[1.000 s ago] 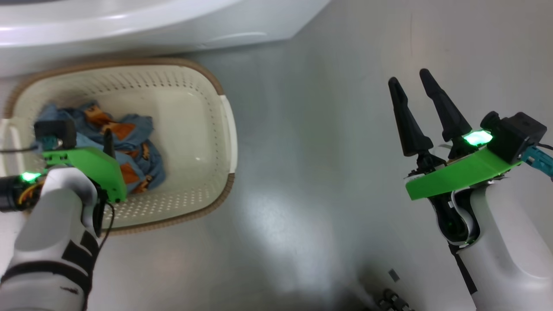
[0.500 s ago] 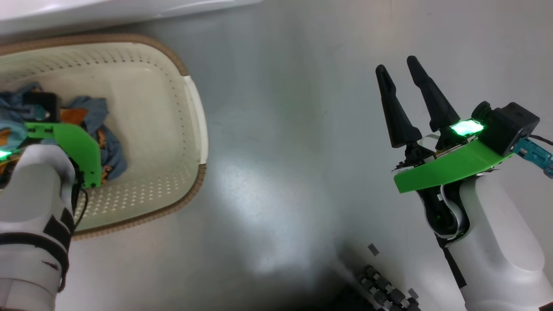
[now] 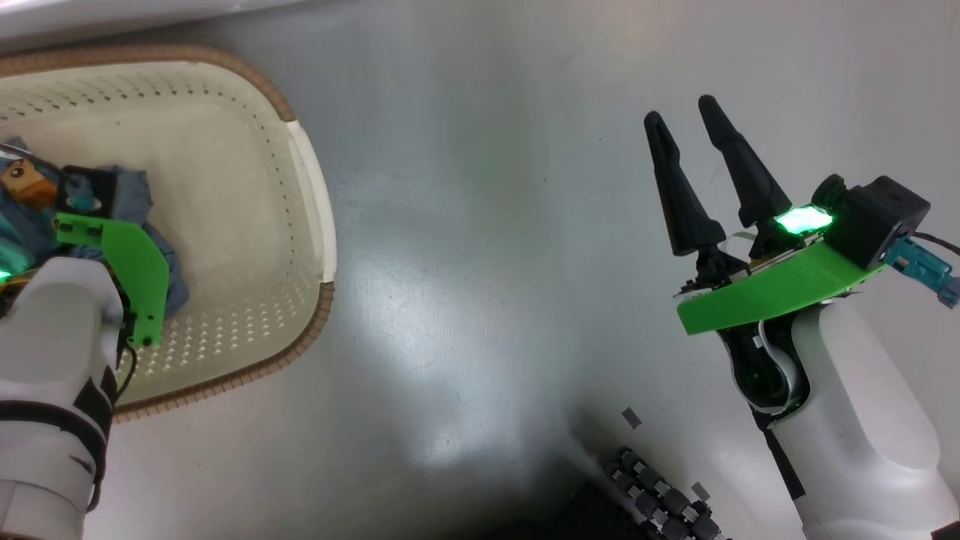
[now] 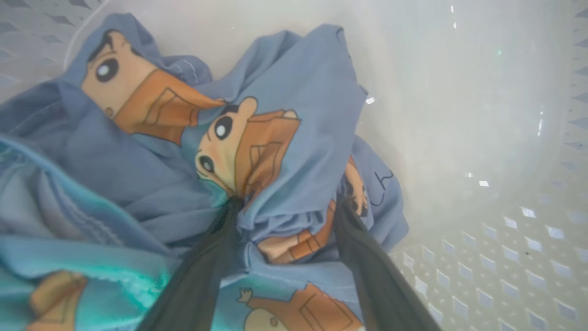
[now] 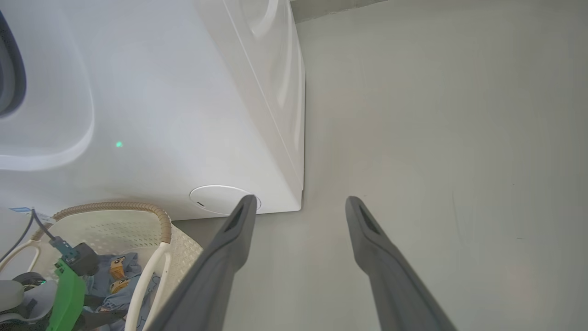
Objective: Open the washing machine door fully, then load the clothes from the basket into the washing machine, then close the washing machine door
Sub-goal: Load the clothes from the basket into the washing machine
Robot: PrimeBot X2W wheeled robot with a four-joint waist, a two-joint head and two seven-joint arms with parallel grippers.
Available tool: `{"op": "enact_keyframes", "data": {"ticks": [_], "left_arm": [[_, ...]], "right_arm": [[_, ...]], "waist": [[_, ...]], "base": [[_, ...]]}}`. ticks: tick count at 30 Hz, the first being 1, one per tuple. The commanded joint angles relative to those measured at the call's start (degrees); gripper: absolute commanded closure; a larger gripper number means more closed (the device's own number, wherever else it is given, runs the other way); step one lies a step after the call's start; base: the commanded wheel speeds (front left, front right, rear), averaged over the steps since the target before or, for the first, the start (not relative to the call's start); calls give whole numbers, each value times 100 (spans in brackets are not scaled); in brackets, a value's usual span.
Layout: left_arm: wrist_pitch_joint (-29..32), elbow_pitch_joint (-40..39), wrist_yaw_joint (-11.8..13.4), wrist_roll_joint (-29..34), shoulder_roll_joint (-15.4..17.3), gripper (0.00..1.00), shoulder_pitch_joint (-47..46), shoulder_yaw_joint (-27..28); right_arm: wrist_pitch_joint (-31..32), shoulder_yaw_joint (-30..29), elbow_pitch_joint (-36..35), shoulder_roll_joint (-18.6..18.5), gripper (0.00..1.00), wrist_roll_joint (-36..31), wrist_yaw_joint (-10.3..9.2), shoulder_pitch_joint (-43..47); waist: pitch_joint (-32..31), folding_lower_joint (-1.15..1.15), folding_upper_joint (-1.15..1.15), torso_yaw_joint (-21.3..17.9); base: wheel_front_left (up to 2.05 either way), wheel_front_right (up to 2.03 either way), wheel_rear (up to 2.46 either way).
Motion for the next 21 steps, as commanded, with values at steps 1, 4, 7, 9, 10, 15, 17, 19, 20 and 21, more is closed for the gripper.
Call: {"op": "enact_keyframes", "data": {"ticks": [1, 4, 7, 9, 10, 15, 17, 19, 20, 21], "left_arm": [[93, -22, 8, 54, 202, 99, 15, 10], [-26, -19, 17, 26, 221, 100, 30, 2], [-182, -17, -7, -25, 219, 100, 64, 9], [-245, -16, -35, -74, 193, 100, 115, 22], [-289, -15, -46, -105, 176, 100, 151, 34], [-693, -16, -133, -320, 42, 100, 340, 153], [-798, -20, -162, -374, 6, 100, 380, 185], [-1007, -34, -269, -545, -93, 100, 458, 305], [-1093, -34, -298, -593, -129, 100, 492, 333], [-1194, -40, -323, -635, -155, 100, 521, 357]], "right_arm": [[-67, 99, -111, 1, 0, 13, 9, 119], [-67, 110, -82, 19, 0, 9, 9, 111], [-67, 93, -56, 25, 0, 6, 9, 105], [-67, 82, -43, 33, 0, -9, 9, 105], [-67, 77, -43, 40, 0, -13, 9, 108], [-67, 58, -36, 36, 0, -25, 9, 127], [-67, 52, -36, 29, 0, -26, 9, 136], [-67, 39, -22, 9, 0, -36, 9, 166], [-67, 31, -14, -2, 0, -41, 9, 183], [-67, 29, -7, -12, 0, -46, 9, 201]], "waist": [[4, 0, 0, -7], [-17, 0, 0, -18], [-69, 0, 0, -14], [-151, 0, 0, 6], [-201, 0, 0, 18], [-509, 0, 0, 99], [-580, 0, 0, 119], [-720, 0, 0, 172], [-787, 0, 0, 203], [-853, 0, 0, 231]], "base": [[0, 0, 0], [0, 0, 0], [0, 0, 0], [0, 0, 0], [0, 0, 0], [0, 0, 0], [0, 0, 0], [0, 0, 0], [0, 0, 0], [0, 0, 0]]}}
